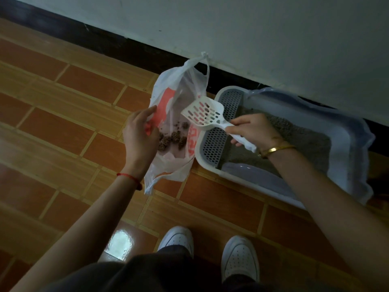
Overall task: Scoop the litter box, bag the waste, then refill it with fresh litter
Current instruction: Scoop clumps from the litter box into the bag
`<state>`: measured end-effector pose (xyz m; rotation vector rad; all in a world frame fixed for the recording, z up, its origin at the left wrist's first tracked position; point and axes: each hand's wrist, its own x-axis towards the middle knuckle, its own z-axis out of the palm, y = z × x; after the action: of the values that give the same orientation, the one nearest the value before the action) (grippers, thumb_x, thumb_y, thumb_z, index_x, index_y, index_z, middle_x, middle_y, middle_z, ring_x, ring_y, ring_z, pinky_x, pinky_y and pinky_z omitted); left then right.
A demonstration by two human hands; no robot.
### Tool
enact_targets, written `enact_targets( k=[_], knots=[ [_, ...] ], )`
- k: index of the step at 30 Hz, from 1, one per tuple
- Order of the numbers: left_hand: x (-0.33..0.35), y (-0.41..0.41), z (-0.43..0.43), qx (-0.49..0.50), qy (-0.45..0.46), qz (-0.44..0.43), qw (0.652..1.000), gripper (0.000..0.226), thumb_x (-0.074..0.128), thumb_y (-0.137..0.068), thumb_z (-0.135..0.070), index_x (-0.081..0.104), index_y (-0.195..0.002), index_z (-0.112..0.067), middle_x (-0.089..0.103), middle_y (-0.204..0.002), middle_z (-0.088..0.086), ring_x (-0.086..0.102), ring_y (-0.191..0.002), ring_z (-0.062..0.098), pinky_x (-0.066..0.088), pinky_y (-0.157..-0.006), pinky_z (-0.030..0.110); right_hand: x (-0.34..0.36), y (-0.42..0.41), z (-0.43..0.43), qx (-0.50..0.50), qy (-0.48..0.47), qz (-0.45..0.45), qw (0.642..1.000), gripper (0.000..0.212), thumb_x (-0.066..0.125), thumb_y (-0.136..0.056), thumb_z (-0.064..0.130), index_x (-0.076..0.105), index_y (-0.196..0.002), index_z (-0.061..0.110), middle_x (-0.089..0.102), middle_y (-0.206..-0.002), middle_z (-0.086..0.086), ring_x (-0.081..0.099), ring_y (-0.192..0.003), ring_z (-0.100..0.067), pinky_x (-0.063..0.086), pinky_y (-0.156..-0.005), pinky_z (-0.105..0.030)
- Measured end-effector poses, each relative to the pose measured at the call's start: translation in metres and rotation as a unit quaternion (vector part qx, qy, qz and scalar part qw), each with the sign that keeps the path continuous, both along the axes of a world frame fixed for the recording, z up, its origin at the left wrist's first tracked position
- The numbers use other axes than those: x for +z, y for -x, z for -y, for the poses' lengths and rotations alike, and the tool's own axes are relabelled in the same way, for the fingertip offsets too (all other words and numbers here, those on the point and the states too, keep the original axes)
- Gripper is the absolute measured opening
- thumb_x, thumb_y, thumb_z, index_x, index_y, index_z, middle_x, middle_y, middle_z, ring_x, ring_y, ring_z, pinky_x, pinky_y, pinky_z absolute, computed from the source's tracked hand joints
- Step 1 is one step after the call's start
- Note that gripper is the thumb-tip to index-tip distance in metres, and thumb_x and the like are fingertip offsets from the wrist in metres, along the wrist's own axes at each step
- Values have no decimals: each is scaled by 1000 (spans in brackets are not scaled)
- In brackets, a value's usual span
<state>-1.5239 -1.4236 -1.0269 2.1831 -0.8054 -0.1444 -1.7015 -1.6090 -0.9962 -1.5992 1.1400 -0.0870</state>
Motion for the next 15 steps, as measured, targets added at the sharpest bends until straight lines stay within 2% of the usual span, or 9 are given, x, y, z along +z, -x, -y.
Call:
enact_targets(
  k=[5, 9, 13, 15],
  knots=[
    [3, 7, 6, -30, -14, 16, 999, 36, 54, -93, -1, 64, -125, -14, 61, -126, 6, 56, -108, 12, 40, -77, 6, 19, 50, 4, -30, -18, -14, 999, 36, 72, -82, 15, 63, -116, 10, 67, -88, -3, 60, -63, -10, 50, -47, -16],
    [4, 15, 8, -57, -22, 24, 998, 32, 56, -93, -2, 66, -122, -13, 62, -125, 7, 58, -110, 15, 40, -76, 4, 20, 96, 6, -117, -46, -10, 992, 34, 68, -83, 13, 62, -117, 9, 64, -84, -5, 54, -63, -12, 44, -52, -23],
    [7, 28, 11, -71, -29, 42, 996, 33, 57, -92, 2, 66, -122, -7, 62, -125, 11, 47, -103, 5, 34, -81, -5, 13, 141, 11, -152, 60, -76, 984, 29, 66, -85, 15, 62, -113, 11, 66, -86, -9, 54, -63, -16, 44, -54, -27],
    [8, 33, 14, -83, -27, 39, 995, 36, 57, -91, 3, 64, -125, -6, 62, -126, 13, 47, -104, 6, 39, -91, 2, 5, 161, 13, -134, 128, -140, 973, 27, 65, -86, 20, 61, -112, 12, 67, -95, -10, 58, -73, -20, 46, -62, -31]
  ],
)
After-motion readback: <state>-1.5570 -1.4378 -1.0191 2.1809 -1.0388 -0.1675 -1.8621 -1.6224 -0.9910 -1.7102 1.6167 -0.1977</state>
